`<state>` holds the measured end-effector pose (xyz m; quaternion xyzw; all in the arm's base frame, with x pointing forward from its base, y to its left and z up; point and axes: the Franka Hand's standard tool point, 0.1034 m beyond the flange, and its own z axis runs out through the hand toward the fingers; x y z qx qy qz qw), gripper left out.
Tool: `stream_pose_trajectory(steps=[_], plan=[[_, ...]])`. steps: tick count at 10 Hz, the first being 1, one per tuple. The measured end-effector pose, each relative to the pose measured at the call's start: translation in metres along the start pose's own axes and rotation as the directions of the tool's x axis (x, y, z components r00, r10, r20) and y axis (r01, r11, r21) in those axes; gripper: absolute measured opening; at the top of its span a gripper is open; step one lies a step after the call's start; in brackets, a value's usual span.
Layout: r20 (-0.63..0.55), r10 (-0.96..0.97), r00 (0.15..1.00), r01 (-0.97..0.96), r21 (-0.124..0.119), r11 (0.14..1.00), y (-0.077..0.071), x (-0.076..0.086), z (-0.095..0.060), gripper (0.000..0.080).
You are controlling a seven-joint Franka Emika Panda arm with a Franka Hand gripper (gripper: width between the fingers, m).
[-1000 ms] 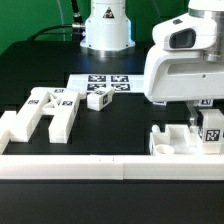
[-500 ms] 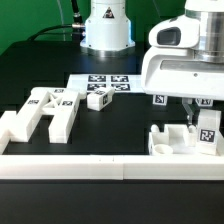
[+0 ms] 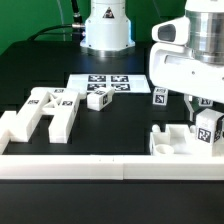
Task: Assemble chair
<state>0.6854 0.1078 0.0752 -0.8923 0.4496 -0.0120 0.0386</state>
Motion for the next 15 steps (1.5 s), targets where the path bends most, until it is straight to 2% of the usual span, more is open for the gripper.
stream_pose_trajectory(steps=[4, 5, 6, 7, 8, 11, 13, 14, 15], plan=[[-0.001, 0.243, 0.97, -0.243, -0.001, 0.97, -0.0002, -0.0008, 0.0004, 0.0291], [-0.001, 0.242, 0.97, -0.242, -0.001, 0.97, -0.0001, -0.0008, 0.0004, 0.0291], [-0.001, 0.223, 0.975, -0.223, -0.002, 0.975, 0.0, -0.0009, 0.0008, 0.04], [-0.001, 0.187, 0.982, -0.187, -0.002, 0.982, 0.0001, -0.0009, 0.0009, 0.0548], [0.0, 0.16, 0.987, -0.16, -0.004, 0.987, 0.0005, -0.001, 0.001, 0.0618], [-0.005, -0.09, 0.996, 0.09, -0.014, 0.996, -0.0017, -0.0072, 0.0019, 0.0648], [-0.004, -0.259, 0.966, 0.259, -0.015, 0.966, -0.0026, -0.0084, 0.0018, 0.0649], [-0.003, -0.4, 0.917, 0.4, -0.016, 0.916, -0.0024, -0.0077, 0.0017, 0.0649], [-0.002, -0.445, 0.896, 0.445, -0.016, 0.896, -0.0022, -0.0074, 0.0017, 0.0649]])
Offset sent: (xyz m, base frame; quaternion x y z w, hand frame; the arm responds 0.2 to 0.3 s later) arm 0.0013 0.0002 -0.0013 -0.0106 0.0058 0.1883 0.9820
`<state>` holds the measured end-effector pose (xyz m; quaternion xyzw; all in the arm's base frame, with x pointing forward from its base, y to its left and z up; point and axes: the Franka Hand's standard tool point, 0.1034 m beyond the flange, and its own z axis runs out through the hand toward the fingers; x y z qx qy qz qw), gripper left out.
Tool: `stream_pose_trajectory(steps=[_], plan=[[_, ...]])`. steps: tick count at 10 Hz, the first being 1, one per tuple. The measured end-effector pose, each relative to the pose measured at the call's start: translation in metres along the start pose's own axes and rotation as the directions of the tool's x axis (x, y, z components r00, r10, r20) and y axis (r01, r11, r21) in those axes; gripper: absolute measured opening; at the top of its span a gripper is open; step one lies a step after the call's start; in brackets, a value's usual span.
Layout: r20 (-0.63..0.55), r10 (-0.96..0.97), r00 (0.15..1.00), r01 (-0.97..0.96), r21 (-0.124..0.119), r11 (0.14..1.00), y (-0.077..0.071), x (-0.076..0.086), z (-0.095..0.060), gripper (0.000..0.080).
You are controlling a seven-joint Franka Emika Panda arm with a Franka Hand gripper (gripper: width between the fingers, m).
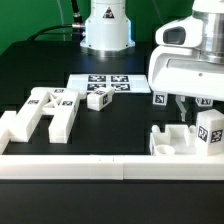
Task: Assemble chair
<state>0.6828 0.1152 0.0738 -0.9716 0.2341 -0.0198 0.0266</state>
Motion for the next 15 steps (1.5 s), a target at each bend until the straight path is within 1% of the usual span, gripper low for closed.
stream_pose_trajectory(steps=[2, 4, 5, 7, 8, 10, 11, 12, 13, 14, 15], plan=[[-0.001, -0.204, 0.979, 0.204, -0.002, 0.979, 0.0014, 0.001, -0.0001, 0.0649], [-0.004, -0.37, 0.929, 0.37, -0.022, 0.929, 0.0025, 0.002, -0.0003, 0.0649], [-0.003, -0.436, 0.9, 0.435, -0.026, 0.9, 0.0032, 0.0027, -0.0005, 0.0649], [0.004, -0.611, 0.792, 0.611, -0.036, 0.791, 0.0079, 0.0054, -0.0001, 0.0649], [0.005, -0.626, 0.78, 0.626, -0.036, 0.779, 0.0083, 0.0053, 0.0003, 0.0649], [0.004, -0.617, 0.787, 0.617, -0.036, 0.786, 0.0084, 0.0051, 0.0006, 0.064], [0.004, -0.609, 0.793, 0.609, -0.037, 0.792, 0.0085, 0.0052, 0.0007, 0.0481], [0.004, -0.598, 0.802, 0.598, -0.037, 0.801, 0.0085, 0.0052, 0.0008, 0.029], [0.004, -0.598, 0.802, 0.597, -0.037, 0.801, 0.0087, 0.0051, 0.0009, 0.029], [0.003, -0.569, 0.822, 0.569, -0.036, 0.822, 0.0087, 0.0051, 0.0012, 0.029], [0.001, -0.452, 0.892, 0.452, -0.025, 0.892, 0.0096, 0.0052, 0.0024, 0.029]])
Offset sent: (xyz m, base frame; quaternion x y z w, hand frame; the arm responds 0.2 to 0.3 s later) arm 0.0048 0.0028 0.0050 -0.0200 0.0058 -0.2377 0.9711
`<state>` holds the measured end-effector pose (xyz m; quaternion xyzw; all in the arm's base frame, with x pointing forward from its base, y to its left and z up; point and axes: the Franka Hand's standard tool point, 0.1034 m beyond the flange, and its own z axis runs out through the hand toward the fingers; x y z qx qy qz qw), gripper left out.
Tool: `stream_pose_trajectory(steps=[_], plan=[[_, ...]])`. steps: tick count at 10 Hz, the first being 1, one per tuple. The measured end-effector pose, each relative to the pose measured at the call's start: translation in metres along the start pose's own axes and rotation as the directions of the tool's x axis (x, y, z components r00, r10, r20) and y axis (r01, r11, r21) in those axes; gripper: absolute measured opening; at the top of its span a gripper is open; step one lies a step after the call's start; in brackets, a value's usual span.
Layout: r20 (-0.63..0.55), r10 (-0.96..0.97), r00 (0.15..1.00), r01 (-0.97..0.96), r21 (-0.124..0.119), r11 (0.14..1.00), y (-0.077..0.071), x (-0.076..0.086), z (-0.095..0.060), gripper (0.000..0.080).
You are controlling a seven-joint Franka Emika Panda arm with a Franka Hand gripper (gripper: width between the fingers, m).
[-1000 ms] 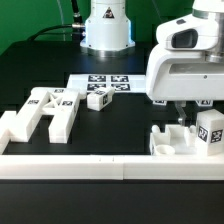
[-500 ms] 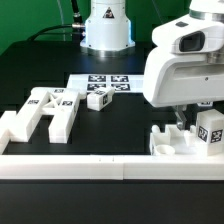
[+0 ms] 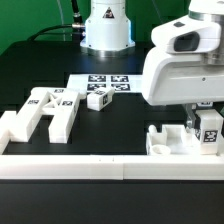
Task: Assemble chair
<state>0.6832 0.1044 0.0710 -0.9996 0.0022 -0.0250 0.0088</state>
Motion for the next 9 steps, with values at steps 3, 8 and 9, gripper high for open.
stream_pose_trajectory(steps=[3, 8, 9], plan=[[0.008, 0.299, 0.954, -0.299, 0.014, 0.954, 0.0029, 0.0001, 0.0002, 0.029], [0.022, 0.704, 0.71, -0.704, 0.019, 0.71, -0.0004, -0.0004, 0.0017, 0.029], [0.027, 0.771, 0.636, -0.772, 0.02, 0.636, -0.0025, -0.0005, 0.0016, 0.029]])
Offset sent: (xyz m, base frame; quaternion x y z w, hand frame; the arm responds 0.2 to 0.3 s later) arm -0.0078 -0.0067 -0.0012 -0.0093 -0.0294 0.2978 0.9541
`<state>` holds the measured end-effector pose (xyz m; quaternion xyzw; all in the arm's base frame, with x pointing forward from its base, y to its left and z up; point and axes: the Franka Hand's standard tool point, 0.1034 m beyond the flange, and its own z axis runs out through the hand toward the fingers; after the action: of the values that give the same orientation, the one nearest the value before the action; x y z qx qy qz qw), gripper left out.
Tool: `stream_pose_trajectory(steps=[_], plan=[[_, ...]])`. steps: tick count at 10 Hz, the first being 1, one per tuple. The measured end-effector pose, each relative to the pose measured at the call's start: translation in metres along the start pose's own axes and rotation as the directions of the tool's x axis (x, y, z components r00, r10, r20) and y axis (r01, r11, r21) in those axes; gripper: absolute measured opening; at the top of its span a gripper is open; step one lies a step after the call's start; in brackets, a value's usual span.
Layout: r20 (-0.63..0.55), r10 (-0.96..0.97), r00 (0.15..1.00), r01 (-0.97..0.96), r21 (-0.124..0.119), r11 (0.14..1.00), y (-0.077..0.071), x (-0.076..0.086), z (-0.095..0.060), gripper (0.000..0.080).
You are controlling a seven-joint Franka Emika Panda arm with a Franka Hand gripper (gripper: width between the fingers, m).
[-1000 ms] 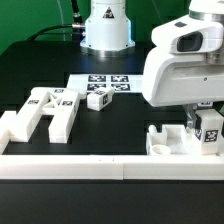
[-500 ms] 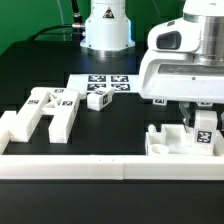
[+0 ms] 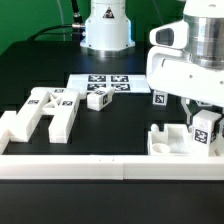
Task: Assemble chair
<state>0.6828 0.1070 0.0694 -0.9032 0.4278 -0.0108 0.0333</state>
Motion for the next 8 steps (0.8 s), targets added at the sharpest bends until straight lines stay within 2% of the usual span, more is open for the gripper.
stream_pose_trajectory(steps=[1, 3, 4, 5, 6, 7, 8], plan=[[0.001, 0.092, 0.996, -0.092, 0.001, 0.996, -0.001, -0.0014, 0.0, 0.029], [0.001, 0.133, 0.991, -0.133, 0.001, 0.991, -0.0017, -0.0026, 0.0001, 0.029], [0.001, 0.121, 0.993, -0.121, 0.0, 0.993, -0.0015, -0.0025, 0.0002, 0.0382], [0.001, 0.085, 0.996, -0.085, 0.0, 0.996, -0.0014, -0.0022, 0.0001, 0.0382], [0.001, 0.033, 0.999, -0.033, 0.0, 0.999, -0.0008, -0.0007, -0.001, 0.0576], [0.001, -0.079, 0.997, 0.079, -0.007, 0.997, -0.0009, -0.001, -0.002, 0.0576], [-0.003, -0.202, 0.979, 0.202, -0.012, 0.979, -0.0018, -0.0025, -0.002, 0.0636]])
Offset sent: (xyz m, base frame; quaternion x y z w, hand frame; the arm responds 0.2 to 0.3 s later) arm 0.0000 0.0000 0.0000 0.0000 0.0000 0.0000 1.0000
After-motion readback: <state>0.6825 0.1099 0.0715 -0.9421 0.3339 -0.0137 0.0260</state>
